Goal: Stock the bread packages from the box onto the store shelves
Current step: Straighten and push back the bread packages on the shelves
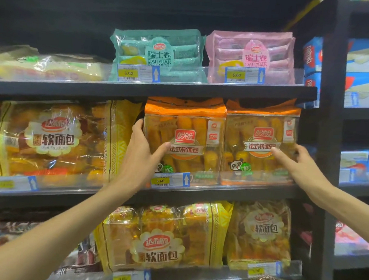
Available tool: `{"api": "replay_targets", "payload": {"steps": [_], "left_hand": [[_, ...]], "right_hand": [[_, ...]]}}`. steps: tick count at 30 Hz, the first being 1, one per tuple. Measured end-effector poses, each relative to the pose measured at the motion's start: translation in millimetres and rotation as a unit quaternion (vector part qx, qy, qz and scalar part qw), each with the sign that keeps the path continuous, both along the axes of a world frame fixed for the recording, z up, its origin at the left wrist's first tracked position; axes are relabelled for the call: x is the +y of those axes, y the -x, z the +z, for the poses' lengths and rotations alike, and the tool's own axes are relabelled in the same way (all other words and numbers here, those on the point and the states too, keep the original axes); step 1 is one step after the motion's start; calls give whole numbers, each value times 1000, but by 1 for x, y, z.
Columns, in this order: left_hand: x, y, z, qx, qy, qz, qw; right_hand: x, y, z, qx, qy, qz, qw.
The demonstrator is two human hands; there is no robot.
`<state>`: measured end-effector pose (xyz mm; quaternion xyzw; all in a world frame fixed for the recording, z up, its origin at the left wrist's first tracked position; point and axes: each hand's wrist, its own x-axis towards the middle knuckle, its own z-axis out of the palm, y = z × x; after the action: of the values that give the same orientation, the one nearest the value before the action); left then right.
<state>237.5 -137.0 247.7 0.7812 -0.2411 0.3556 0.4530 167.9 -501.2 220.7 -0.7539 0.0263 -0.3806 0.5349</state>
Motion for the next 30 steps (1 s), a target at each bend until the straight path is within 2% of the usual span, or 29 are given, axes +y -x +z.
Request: {"api": "replay_targets", "payload": {"steps": [4,10,19,22,25,27,30], "left_hand": [[-14,5,-8,-56,15,55,997],[-13,6,-8,-45,0,93,995],[16,36,-32,-84,-15,56,995],[44,58,-58,-89,-20,54,994],[80,76,-97,-70,0,57,996],[103,83,-128,-47,20,69,996],[126,81,-175,25,20,97,995]], "right_hand": [[2,2,2,-16,18,-20,1000],[4,6,-1,-11,30,-15,999],[17,9,-13,-44,70,-52,995],[25,16,-20,-49,86,-103,990],[48,37,-36,-124,115,-135,976],[68,54,-58,-168,126,-112,971],[104,70,-108,-122,120,-21,985]]}}
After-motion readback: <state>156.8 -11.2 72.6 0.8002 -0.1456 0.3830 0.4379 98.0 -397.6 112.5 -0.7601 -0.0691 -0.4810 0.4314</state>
